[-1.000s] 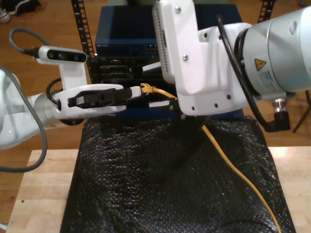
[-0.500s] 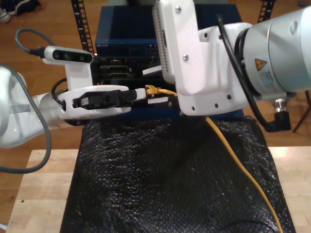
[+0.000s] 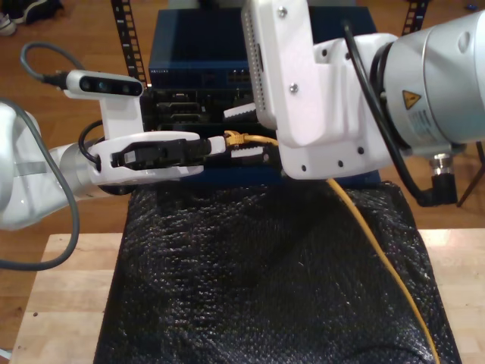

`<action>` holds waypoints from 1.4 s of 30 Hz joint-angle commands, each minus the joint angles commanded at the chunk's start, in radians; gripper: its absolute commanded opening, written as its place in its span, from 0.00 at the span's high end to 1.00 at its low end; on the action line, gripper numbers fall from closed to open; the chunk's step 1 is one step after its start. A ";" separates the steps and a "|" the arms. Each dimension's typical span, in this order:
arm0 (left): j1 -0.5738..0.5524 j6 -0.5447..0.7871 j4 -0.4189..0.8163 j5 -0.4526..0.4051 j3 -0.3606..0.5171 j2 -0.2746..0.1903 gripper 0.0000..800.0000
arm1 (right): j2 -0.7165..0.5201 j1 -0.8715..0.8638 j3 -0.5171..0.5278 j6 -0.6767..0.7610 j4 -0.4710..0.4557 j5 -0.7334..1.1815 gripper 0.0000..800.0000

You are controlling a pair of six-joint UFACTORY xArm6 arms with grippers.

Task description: Grab the cable and plug it in

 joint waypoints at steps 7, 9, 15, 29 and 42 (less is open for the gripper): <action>0.000 0.002 -0.002 0.000 -0.002 0.002 0.99 | -0.002 0.002 0.000 0.000 0.000 0.000 0.67; 0.000 0.002 -0.008 0.000 -0.003 0.002 0.99 | -0.002 0.002 0.000 0.000 0.000 0.000 0.68; 0.000 0.000 -0.025 0.002 -0.005 0.002 0.99 | -0.002 0.003 0.000 0.002 0.000 0.000 0.72; 0.000 0.000 -0.025 0.002 -0.002 0.003 0.99 | -0.008 0.003 0.000 0.000 0.009 0.000 0.77; 0.000 -0.002 -0.025 0.020 -0.003 0.003 0.97 | -0.008 0.003 0.002 0.002 0.009 0.000 0.84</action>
